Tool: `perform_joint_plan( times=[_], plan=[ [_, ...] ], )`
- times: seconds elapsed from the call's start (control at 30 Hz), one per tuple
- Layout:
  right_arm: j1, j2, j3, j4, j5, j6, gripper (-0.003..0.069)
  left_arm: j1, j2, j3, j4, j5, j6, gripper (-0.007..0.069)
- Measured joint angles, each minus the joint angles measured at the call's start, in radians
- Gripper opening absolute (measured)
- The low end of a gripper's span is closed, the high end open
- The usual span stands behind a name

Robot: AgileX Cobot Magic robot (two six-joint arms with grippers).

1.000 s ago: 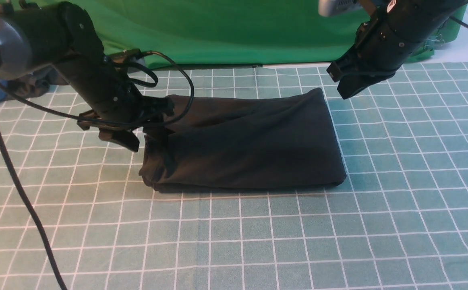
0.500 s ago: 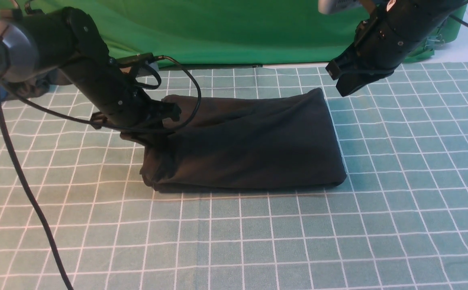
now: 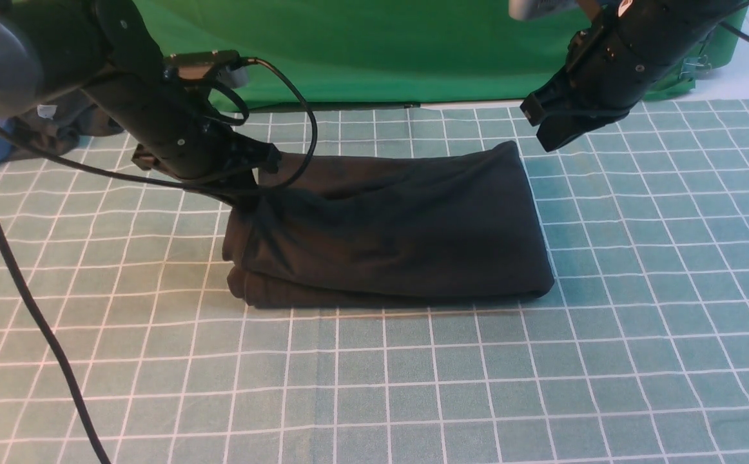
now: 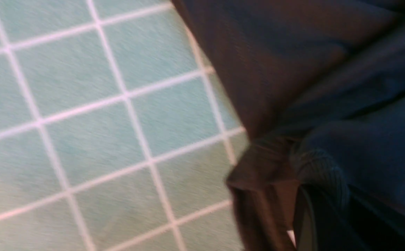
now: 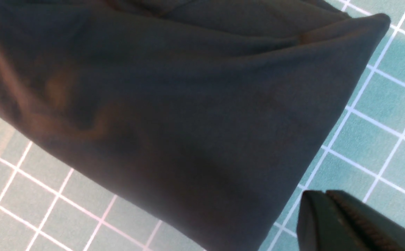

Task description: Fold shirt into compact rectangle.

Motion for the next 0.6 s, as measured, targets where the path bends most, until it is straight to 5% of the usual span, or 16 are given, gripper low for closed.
perform_joint_plan(
  times=[0.6],
  plan=[
    [0.0,0.0,0.0,0.0,-0.017,-0.001,0.0027,0.0,0.066,0.0,0.174,-0.009,-0.251,0.0009]
  ],
)
